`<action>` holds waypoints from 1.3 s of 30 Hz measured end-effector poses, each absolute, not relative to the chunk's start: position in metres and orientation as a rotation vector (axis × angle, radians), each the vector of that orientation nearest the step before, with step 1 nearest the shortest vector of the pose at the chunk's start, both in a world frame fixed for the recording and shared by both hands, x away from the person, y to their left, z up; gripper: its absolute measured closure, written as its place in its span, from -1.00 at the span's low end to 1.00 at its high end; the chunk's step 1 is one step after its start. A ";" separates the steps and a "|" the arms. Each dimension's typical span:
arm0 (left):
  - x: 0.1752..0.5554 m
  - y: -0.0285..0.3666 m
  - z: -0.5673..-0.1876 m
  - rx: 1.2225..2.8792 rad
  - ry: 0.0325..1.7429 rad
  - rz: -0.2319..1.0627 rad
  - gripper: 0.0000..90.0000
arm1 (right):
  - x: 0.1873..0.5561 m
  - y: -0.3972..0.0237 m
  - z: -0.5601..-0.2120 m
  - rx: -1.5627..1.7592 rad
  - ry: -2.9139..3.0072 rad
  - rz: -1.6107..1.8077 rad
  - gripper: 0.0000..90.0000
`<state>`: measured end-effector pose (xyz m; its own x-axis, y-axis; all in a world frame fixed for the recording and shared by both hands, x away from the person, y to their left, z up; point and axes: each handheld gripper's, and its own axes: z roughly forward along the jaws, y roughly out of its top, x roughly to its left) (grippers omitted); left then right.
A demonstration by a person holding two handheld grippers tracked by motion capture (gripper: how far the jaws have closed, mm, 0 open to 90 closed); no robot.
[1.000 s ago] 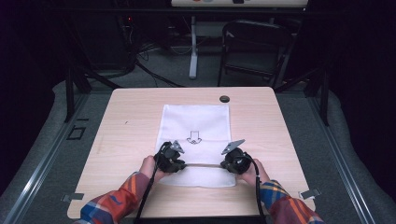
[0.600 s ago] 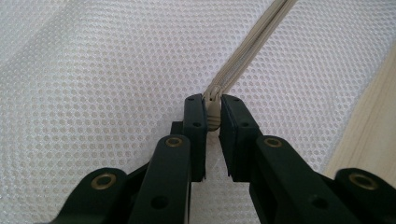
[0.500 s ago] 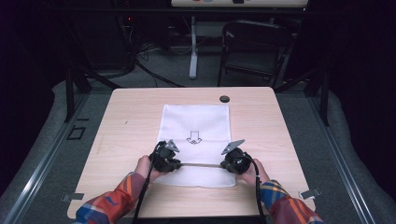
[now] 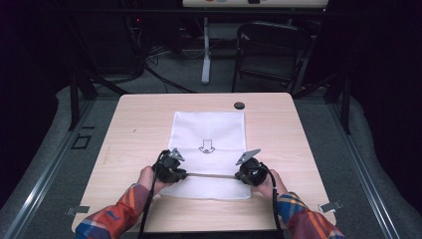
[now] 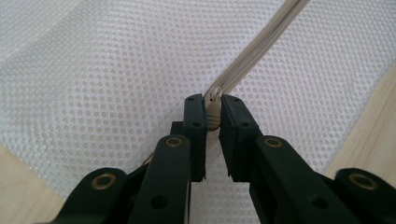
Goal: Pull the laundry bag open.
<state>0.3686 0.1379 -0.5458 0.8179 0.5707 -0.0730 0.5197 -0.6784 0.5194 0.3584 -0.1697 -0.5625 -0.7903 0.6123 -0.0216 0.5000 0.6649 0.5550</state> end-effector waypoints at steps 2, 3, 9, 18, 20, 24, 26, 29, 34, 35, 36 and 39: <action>0.368 0.140 -0.545 2.468 0.814 0.133 0.79 | 0.358 -0.170 -0.563 0.907 2.675 0.805 1.00; 0.368 0.142 -0.545 2.464 0.820 0.130 0.79 | 0.358 -0.169 -0.563 0.906 2.675 0.805 1.00; 0.368 0.150 -0.544 2.455 0.848 0.140 0.79 | 0.358 -0.169 -0.563 0.909 2.674 0.803 1.00; 0.366 0.161 -0.543 2.441 0.881 0.154 0.79 | 0.358 -0.169 -0.563 0.910 2.673 0.803 1.00; 0.365 0.165 -0.542 2.434 0.896 0.151 0.79 | 0.358 -0.169 -0.563 0.909 2.674 0.804 1.00; 0.364 0.172 -0.541 2.427 0.913 0.166 0.79 | 0.358 -0.169 -0.562 0.904 2.674 0.792 1.00; 0.364 0.175 -0.541 2.423 0.923 0.170 0.79 | 0.358 -0.169 -0.562 0.907 2.674 0.791 1.00; 0.363 0.180 -0.540 2.415 0.944 0.172 0.79 | 0.358 -0.169 -0.562 0.906 2.674 0.792 1.00; 0.362 0.189 -0.540 2.407 0.972 0.187 0.79 | 0.358 -0.169 -0.562 0.904 2.674 0.791 1.00; 0.362 0.192 -0.540 2.405 0.976 0.185 0.79 | 0.358 -0.169 -0.562 0.905 2.674 0.791 1.00; 0.361 0.194 -0.540 2.405 0.995 0.209 0.79 | 0.358 -0.169 -0.562 0.905 2.674 0.791 1.00; 0.363 0.207 -0.539 2.364 1.064 0.232 1.00 | 0.358 -0.170 -0.562 0.911 2.675 0.788 1.00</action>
<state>0.3625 0.2070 -0.5393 0.6745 0.7359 -0.0598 0.6446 -0.5474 0.5337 0.3583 -0.1700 -0.5621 -0.7879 0.6154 -0.0232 0.5046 0.6667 0.5485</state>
